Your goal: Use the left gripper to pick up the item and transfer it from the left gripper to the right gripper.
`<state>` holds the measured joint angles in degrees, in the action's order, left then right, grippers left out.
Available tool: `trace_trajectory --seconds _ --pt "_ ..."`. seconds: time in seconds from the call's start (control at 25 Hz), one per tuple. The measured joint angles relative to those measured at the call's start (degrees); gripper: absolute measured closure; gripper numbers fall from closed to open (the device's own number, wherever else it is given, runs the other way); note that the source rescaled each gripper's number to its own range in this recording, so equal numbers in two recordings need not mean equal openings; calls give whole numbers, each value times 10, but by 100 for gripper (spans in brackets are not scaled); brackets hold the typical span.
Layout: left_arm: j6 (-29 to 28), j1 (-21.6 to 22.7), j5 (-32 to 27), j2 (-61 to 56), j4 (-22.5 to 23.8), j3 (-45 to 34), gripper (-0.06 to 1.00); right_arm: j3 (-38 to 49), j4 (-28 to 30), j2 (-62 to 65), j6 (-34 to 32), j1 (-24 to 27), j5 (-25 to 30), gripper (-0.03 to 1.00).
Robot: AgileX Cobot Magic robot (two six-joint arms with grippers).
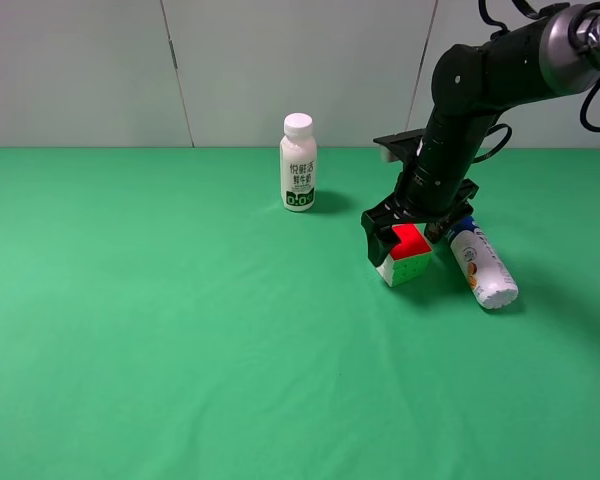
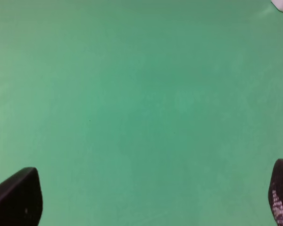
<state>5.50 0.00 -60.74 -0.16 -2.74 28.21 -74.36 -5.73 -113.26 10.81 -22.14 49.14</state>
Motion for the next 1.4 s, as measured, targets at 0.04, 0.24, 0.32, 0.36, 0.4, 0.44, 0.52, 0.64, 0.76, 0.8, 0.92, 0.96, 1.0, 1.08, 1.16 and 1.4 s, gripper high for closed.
trace_trajectory --seconds 0.04,0.24,0.32,0.36,0.4,0.44,0.52,0.64,0.76,0.8,0.92,0.96,1.0,1.08,1.16,1.4 --pt "0 0 0 0 0 0 5 0 0 0 0 0 0 -2" --pt "0 0 0 0 -1 0 5 -14 0 4 0 0 11 -3" --pt "0 0 0 0 -1 0 5 -30 0 10 0 0 27 -3" --pt "0 0 0 0 -1 0 5 -40 0 14 -2 0 37 -3" --pt "0 0 0 0 -1 0 5 -50 0 20 -3 0 44 -3" --pt "0 0 0 0 -1 0 5 -59 -1 27 -5 0 57 -3" --pt "0 0 0 0 -1 0 5 -74 -1 42 -9 0 76 -3" --pt "0 0 0 0 -1 0 5 -81 0 70 -13 0 106 -3" --pt "0 0 0 0 -1 0 5 -82 0 97 -19 0 141 -3" --pt "0 0 0 0 -1 0 5 -82 1 106 -20 0 153 -3" --pt "0 0 0 0 -1 0 5 -82 1 131 -30 0 187 -3" --pt "0 0 0 0 -1 0 5 -82 2 138 -35 0 194 -3" --pt "0 0 0 0 -1 0 5 -81 2 145 -39 0 198 -3" --pt "0 0 0 0 -1 0 5 -72 2 164 -49 0 199 -3" --pt "0 0 0 0 -1 0 5 -52 2 186 -56 0 199 -3" --pt "0 0 0 0 -1 0 5 56 4 279 -74 0 201 -3"
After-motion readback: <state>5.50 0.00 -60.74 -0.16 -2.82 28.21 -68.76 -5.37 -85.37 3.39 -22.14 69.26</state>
